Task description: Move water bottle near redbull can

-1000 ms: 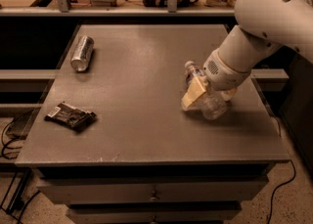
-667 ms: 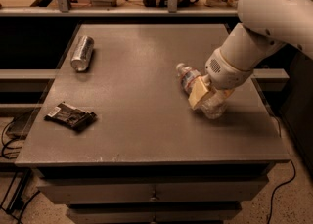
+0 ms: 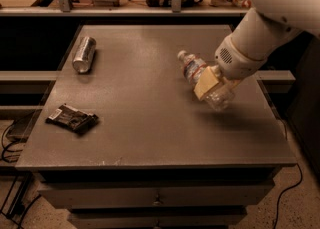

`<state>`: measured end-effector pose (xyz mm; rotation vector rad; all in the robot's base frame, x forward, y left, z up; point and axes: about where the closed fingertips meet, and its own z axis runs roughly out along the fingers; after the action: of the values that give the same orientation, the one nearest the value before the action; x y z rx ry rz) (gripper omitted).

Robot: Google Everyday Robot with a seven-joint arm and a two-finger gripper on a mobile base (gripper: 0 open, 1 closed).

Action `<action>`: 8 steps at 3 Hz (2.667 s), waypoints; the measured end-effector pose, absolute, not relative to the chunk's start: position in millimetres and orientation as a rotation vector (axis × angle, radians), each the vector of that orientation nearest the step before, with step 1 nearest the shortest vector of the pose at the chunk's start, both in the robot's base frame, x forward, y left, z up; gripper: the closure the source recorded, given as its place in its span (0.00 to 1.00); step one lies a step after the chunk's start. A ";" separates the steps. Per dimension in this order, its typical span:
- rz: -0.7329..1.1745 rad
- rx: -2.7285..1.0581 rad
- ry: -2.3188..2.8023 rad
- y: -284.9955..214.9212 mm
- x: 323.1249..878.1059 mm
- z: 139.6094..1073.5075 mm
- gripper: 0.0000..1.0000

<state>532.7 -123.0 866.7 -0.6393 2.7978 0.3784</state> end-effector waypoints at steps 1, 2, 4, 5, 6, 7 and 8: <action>0.300 -0.752 2.648 -128.0 554.2 916.3 1.00; 0.291 -0.781 2.608 -127.3 558.5 929.0 1.00; 0.345 -0.765 2.588 -117.1 563.1 928.9 1.00; 0.428 -0.810 2.531 -80.1 577.9 934.6 1.00; 0.472 -0.889 2.496 -32.3 598.3 934.7 1.00; 0.525 -0.907 2.517 8.4 621.3 919.9 1.00; 0.656 -0.837 2.572 44.4 649.7 894.9 1.00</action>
Offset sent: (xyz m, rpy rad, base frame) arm 0.0194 -0.0047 0.0446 -0.0227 -0.1324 0.0703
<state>649.7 44.4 894.9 -0.8374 2.5724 0.6555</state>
